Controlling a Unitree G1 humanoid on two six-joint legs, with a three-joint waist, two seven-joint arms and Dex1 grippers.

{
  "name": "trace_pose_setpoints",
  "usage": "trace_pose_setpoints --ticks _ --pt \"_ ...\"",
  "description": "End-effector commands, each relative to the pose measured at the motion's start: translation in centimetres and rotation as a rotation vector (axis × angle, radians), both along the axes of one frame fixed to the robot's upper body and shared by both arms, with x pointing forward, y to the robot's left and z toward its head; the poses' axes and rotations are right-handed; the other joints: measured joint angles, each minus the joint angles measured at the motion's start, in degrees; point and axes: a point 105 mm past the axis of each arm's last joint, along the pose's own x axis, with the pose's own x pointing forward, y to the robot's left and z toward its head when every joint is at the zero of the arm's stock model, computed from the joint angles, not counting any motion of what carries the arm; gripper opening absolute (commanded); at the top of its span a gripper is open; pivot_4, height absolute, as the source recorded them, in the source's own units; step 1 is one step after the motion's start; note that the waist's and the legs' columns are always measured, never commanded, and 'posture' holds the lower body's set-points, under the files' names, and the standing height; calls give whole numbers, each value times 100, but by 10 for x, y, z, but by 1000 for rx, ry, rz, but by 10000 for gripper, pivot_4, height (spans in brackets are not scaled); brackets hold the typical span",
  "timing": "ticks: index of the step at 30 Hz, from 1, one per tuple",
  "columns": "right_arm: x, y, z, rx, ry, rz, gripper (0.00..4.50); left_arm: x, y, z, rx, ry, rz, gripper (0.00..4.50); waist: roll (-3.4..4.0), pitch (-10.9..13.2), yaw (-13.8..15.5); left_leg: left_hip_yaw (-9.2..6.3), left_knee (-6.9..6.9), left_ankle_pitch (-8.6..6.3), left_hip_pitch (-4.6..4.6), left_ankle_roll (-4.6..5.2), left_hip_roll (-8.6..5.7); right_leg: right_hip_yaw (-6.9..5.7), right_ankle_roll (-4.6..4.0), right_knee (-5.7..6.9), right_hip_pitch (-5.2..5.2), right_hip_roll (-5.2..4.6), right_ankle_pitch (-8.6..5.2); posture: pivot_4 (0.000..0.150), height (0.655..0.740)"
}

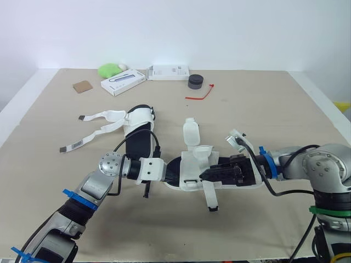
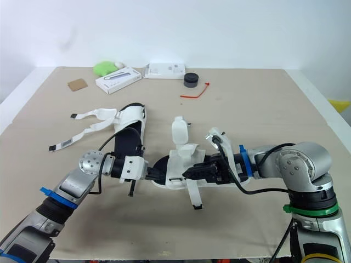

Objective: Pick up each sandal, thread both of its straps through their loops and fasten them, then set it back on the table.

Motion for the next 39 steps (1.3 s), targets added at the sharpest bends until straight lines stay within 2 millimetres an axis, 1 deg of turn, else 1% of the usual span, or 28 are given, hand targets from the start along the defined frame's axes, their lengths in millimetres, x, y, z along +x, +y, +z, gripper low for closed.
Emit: trace_pose_setpoints --ticks 1,2,4,6,7,9,10,11,13,15,18,21,28,33,36,37,39 --pt "4 -7 24 33 -97 2 32912 -5 3 -18 65 53 -5 0 0 0 0 0 0 0 0 0 0 0 0 0 0 0 0 1500 7400" --pt "4 -12 28 32 -111 0 37504 -5 3 -18 65 53 -6 0 0 0 1 1 0 0 0 0 0 0 0 0 0 0 0 1500 7400" --pt "-1 -24 32 19 -128 -1 44551 -5 4 -18 66 52 -6 0 1 0 3 -1 0 0 0 0 0 -2 1 0 0 0 -1 1500 7400" --pt "-10 -34 32 1 -117 13 44551 -4 5 -17 66 50 0 0 0 0 9 -4 -1 0 -3 0 0 -6 1 -2 1 0 -7 1500 7400" --pt "-18 -38 29 -15 -100 38 44551 -4 6 -17 67 50 3 0 0 0 9 -6 -2 -1 -3 0 -1 -6 1 -2 1 0 -9 1500 7400" --pt "-32 -41 23 -43 -59 86 44551 -3 7 -17 69 49 5 0 2 -1 12 -6 -4 -3 -2 2 0 -8 0 -2 1 0 -13 1500 7400" --pt "-38 -41 20 -48 -43 109 44551 -3 7 -17 70 48 6 0 2 -1 12 -7 -4 -3 -2 2 1 -8 0 -2 1 1 -13 1500 7400" --pt "-46 -37 13 -49 -16 139 44551 -3 7 -17 70 48 6 0 4 -2 7 -6 -4 -3 -1 2 0 -7 0 -1 1 1 -13 1500 7400" --pt "-54 -30 1 -46 13 167 44551 -3 7 -16 70 47 6 0 3 -3 5 -1 -2 -2 5 2 3 -4 0 -1 10 3 -14 1500 7400" --pt "-52 -25 -11 -36 23 148 44551 -2 7 -16 70 47 7 0 1 -4 4 2 -1 1 6 -1 6 -2 30 -1 16 9 -38 1500 7400" --pt "-43 -16 -27 -30 0 104 44551 -2 7 -16 72 46 7 0 4 -4 4 4 0 8 7 -7 6 3 30 6 17 13 -38 1500 7400" --pt "-34 -9 -37 -29 -24 72 44551 -2 8 -16 75 46 8 0 5 -5 4 5 0 10 9 -10 5 10 28 15 16 16 -40 1500 7400" --pt "-28 -7 -39 -40 -40 62 44551 -3 9 -16 74 48 11 0 5 -5 4 -1 0 11 19 -13 1 14 8 20 10 13 -30 1500 7400" --pt "-31 -6 -34 -14 -24 71 44551 -4 9 -18 73 51 11 0 5 -5 4 -1 0 11 19 -12 2 13 17 20 11 16 -36 1500 7400" --pt "-36 -6 -34 -14 0 100 37118 -5 7 -19 72 52 9 0 5 -5 4 -2 0 11 18 -12 2 13 14 20 11 16 -36 1500 7400" --pt "-39 -7 -35 -24 9 112 33555 -5 7 -19 71 53 9 0 5 -5 4 -2 0 11 18 -12 2 14 14 20 11 16 -35 1500 7400" --pt "-46 -9 -39 -39 42 133 23601 -5 7 -19 69 53 9 0 5 -5 5 -3 0 11 19 -12 0 14 12 20 10 15 -34 1500 7400"
